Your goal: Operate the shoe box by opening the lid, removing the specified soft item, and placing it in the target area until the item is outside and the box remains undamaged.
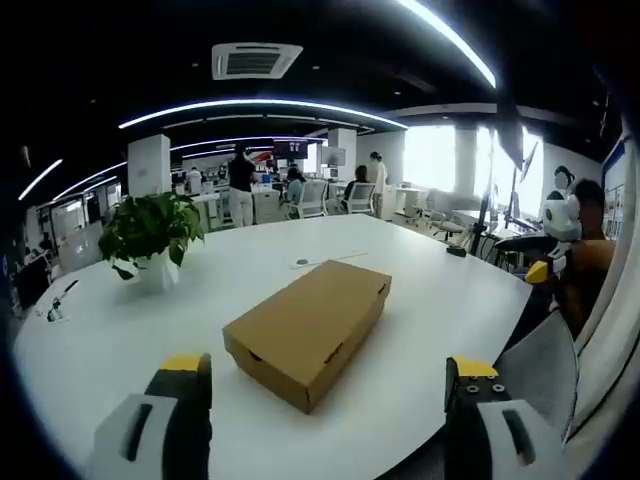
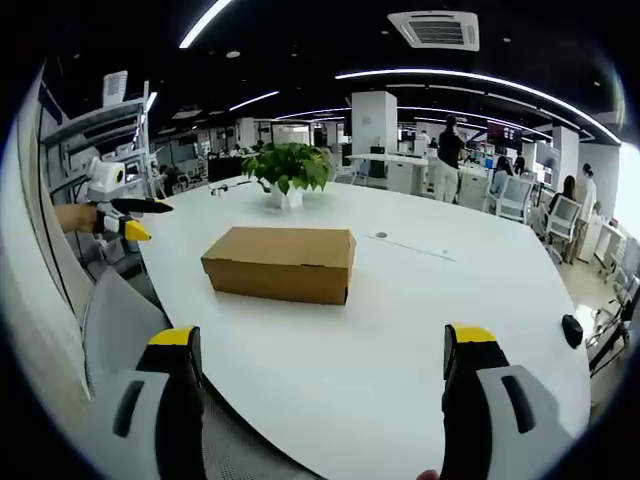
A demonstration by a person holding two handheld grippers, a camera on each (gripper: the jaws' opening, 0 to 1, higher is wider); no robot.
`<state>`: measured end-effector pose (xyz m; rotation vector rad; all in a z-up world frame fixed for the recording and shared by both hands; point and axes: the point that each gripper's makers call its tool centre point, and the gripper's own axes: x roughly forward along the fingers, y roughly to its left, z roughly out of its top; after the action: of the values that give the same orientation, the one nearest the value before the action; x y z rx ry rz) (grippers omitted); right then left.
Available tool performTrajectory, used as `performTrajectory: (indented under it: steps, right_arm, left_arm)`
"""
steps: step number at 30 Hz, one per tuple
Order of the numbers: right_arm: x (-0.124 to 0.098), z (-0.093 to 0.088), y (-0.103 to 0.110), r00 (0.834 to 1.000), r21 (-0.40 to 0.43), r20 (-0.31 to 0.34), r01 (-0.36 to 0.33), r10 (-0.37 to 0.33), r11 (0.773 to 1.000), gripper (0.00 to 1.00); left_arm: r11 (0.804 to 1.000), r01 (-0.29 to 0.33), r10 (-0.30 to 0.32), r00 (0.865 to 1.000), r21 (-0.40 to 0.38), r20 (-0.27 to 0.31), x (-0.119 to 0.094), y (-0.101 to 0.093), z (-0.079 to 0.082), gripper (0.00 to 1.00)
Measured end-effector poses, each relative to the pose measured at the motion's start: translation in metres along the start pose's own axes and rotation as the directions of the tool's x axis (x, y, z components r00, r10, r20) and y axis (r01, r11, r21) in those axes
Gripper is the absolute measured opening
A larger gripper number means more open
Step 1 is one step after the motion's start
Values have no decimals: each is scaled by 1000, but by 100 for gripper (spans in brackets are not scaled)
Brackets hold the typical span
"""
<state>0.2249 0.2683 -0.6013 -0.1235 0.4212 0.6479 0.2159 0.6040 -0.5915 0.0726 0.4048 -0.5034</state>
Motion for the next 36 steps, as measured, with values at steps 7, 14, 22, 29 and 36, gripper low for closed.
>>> performTrajectory:
  steps: [7, 14, 22, 29, 36]
  right_arm:
    - [0, 1, 0, 1000, -2, 4, -3, 3, 1000, 96]
    - [0, 1, -1, 1000, -8, 7, -7, 7, 1000, 96]
    - [-2, 4, -3, 1000, -22, 22, -7, 7, 1000, 96]
    - [-4, 4, -8, 1000, -27, 20, 2, -2, 1000, 96]
    - [-6, 4, -12, 1000, -31, 20, 12, -11, 999, 96]
  left_arm:
    - [1000, -9, 9, 1000, -1, 16, -1, 2, 3, 100]
    - [1000, -8, 8, 1000, 5, 10, -1, 2, 3, 100]
    - [1000, 4, -4, 1000, 11, 0, 1, -2, 0, 99]
    - [1000, 10, -10, 1000, 13, 1, 2, -4, 1, 99]
    - [1000, 7, -7, 1000, 18, 1, 3, -4, 0, 99]
